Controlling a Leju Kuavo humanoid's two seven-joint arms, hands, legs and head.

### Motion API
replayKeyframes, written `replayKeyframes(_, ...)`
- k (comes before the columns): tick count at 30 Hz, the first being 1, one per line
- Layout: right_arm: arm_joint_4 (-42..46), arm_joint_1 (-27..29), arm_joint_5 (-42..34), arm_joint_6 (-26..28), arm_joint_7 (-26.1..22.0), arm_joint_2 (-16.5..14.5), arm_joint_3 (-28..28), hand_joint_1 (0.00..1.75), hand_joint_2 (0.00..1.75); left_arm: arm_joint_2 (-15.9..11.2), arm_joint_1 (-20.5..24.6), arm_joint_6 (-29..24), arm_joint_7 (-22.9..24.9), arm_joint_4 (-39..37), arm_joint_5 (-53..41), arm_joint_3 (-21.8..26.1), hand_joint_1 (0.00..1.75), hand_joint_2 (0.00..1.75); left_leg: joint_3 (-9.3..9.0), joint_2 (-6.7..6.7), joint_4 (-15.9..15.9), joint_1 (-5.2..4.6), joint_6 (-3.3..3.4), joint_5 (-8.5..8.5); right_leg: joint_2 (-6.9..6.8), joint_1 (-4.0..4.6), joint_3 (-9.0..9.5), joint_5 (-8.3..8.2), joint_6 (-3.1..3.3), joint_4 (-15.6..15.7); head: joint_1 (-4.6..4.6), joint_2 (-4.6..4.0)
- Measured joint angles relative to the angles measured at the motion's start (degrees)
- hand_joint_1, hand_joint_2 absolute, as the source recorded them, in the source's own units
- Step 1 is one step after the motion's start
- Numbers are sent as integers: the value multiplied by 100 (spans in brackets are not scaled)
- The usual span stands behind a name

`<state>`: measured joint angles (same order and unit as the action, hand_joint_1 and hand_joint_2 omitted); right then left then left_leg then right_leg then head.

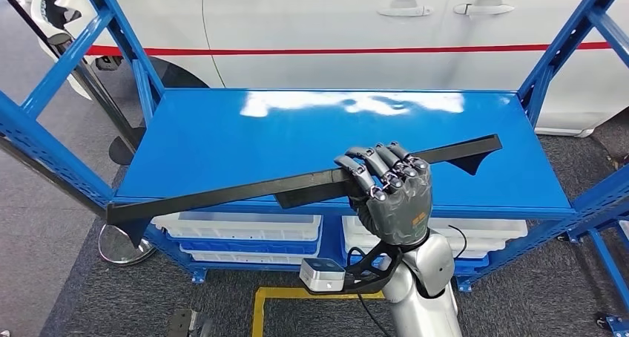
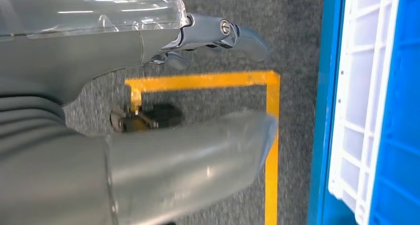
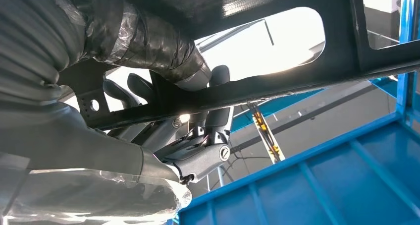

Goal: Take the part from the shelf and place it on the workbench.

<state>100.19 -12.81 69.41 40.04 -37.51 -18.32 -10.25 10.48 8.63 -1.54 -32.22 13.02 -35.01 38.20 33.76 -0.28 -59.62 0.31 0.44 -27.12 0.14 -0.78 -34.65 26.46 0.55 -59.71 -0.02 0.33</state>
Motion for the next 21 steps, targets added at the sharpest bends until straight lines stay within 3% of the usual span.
replayKeyframes(2,-1,8,-21,0,-15,-7,-11,175,175,-2,-10,-15,10,0,-16,7,0,175,223,3,-509,17,-60,-310,-18,-17,4,-11,42,18,-1,0)
replayKeyframes(4,-2,31,-26,0,-25,-9,-22,175,175,1,-32,-94,62,-1,-94,8,0,175,569,5,-1277,31,-103,-652,-27,-8,-3,-9,60,17,-1,0)
replayKeyframes(5,-2,49,-24,0,-38,-9,-25,175,175,5,-49,-156,99,-1,-150,7,0,175,667,6,-1486,33,-108,-693,-27,-4,-2,-8,61,15,-1,0)
replayKeyframes(6,-2,66,-22,0,-55,-9,-26,175,175,12,-64,-214,132,-1,-202,3,0,175,668,6,-1487,33,-101,-626,-22,-1,0,-7,62,14,-1,0)
replayKeyframes(7,-2,78,-21,0,-71,-9,-27,175,175,19,-73,-259,158,-1,-242,-1,0,175,554,6,-1243,33,-84,-451,-17,1,7,-7,61,14,-1,0)
replayKeyframes(9,-2,88,-22,0,-101,-9,-30,175,175,30,-74,-306,184,-1,-281,-7,0,175,163,5,-438,22,-24,-76,-7,10,22,-2,50,14,-1,0)
replayKeyframes(11,-2,93,-28,0,-115,-9,-33,175,175,38,-69,-319,195,-1,-289,-13,0,175,-62,-2,50,-7,31,61,-5,21,17,-3,10,13,1,0)
replayKeyframes(14,-2,105,-57,0,-121,-7,-35,175,175,54,-87,-258,240,-1,-211,-15,0,175,-85,-5,146,-13,92,77,-12,18,14,-7,-82,24,1,0)
replayKeyframes(16,-2,112,-97,0,-116,0,-37,175,175,71,-93,-211,291,-1,-145,-10,0,175,-115,3,219,15,165,124,-13,21,-59,145,-134,-167,2,0)
replayKeyframes(19,-3,150,-133,0,-100,13,-40,175,175,87,-93,-178,335,-1,-110,-1,0,175,-114,11,243,12,213,142,-10,18,-537,685,-159,-1197,2,0)
replayKeyframes(20,-4,171,-134,0,-98,16,-40,175,175,89,-98,-172,340,-1,-110,1,0,175,-111,10,239,9,214,141,-11,13,-671,764,-164,-1473,2,0)
replayKeyframes(21,-4,188,-134,0,-98,19,-40,175,175,89,-102,-169,343,-1,-110,3,0,175,-110,8,232,7,213,138,-12,8,-706,724,-166,-1546,2,0)
